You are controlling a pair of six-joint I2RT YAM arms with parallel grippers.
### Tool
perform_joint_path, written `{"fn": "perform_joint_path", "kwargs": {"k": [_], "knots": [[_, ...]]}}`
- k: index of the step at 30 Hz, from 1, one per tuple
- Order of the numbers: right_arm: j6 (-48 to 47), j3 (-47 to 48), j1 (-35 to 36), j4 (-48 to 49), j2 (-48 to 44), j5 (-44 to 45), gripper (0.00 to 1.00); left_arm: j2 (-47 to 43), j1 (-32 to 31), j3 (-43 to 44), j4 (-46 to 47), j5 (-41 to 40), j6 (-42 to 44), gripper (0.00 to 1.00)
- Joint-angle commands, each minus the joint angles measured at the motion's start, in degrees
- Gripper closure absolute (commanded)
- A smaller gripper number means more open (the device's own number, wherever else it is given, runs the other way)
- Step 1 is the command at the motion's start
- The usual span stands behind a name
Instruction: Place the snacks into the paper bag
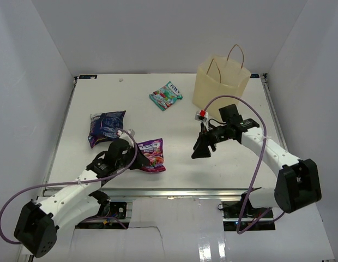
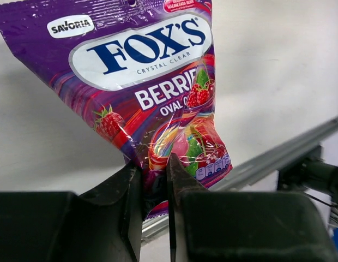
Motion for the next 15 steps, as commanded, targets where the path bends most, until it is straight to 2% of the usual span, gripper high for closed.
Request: {"fn": "perform_joint_path", "kwargs": {"k": [1, 2, 5, 9, 15], "knots": [[18.4, 3.5, 3.0, 10.7, 4.9, 3.0, 0.28, -5.7, -0.2, -1.6, 8.4, 7.8, -0.6, 0.74], [26.6, 4.1, 3.6, 12.6, 6.0, 4.1, 0.25, -6.5, -0.2, -2.1, 10.7, 8.7, -2.0, 0.74], [37.9, 5.3, 5.8, 18.3, 10.1, 6.2, 0.15, -8.9, -0.5, -3.6, 15.1, 11.3, -4.9, 0.75], [46.0, 5.7, 8.0, 25.9, 13.8, 1.0, 0.06, -9.0, -0.5, -3.7, 18.8, 13.0, -6.9, 0.75], [50.3, 6.3, 9.7, 30.6, 16.5, -1.2, 0.05, -6.6, -1.4, -2.1, 21.9, 14.9, -7.6, 0.75]]}}
